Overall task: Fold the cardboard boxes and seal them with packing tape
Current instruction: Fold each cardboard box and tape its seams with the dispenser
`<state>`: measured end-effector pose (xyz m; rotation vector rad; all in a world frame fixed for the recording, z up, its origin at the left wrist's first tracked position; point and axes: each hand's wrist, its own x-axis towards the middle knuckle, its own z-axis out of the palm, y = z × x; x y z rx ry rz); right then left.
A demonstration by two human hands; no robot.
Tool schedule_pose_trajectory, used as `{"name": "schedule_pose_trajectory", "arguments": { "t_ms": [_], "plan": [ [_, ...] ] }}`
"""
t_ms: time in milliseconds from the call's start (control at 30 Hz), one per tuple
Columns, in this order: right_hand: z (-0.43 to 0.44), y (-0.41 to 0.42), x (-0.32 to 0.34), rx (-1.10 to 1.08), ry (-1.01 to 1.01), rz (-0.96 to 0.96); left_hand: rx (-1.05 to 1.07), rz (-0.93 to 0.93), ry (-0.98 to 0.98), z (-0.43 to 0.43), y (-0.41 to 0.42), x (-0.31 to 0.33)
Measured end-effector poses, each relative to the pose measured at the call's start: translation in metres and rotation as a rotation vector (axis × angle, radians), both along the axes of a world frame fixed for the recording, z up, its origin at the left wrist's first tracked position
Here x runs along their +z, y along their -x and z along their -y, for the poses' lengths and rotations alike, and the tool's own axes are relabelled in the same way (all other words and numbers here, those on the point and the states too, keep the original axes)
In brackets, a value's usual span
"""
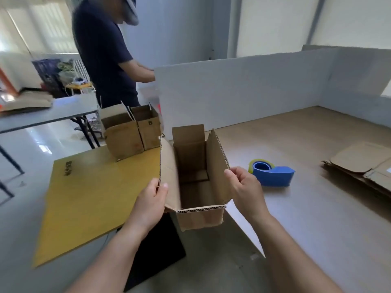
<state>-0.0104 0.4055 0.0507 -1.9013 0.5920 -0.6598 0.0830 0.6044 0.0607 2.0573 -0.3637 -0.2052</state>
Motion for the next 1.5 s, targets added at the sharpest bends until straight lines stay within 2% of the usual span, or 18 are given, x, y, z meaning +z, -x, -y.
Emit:
{"name": "schedule_pose_trajectory", "arguments": {
  "t_ms": [267, 500, 667, 767, 867, 1133, 1267, 1367, 1500],
  "plan": [
    [-0.097, -0.111, 0.000, 0.140, 0.047, -0.063, 0.117, -0.099, 0.073, -0.108, -0.084, -0.002],
    [-0.190, -0.213, -0.018, 0.256, 0.048, -0.164, 0.268, -0.018, -0.068, -0.203, -0.163, -0.028],
    [-0.245, -0.272, -0.039, 0.279, 0.077, -0.249, 0.295, -0.069, -0.145, -0.255, -0.213, -0.046],
    [-0.267, -0.300, -0.053, 0.301, 0.099, -0.316, 0.317, -0.086, -0.259, -0.273, -0.237, -0.061],
    [-0.273, -0.327, -0.057, 0.308, 0.114, -0.328, 0.351, -0.080, -0.281, -0.279, -0.262, -0.068],
    [-0.264, -0.420, -0.045, 0.398, 0.305, -0.340, 0.408, -0.036, -0.396, -0.266, -0.348, -0.065],
    [-0.240, -0.469, -0.026, 0.271, 0.511, -0.162, 0.416, -0.050, -0.459, -0.252, -0.398, -0.058],
    [-0.215, -0.510, -0.005, 0.212, 0.574, -0.035, 0.424, -0.049, -0.497, -0.241, -0.441, -0.056],
    [-0.191, -0.558, 0.011, 0.256, 0.544, -0.214, 0.437, -0.065, -0.496, -0.222, -0.489, -0.056]
  ]
}}
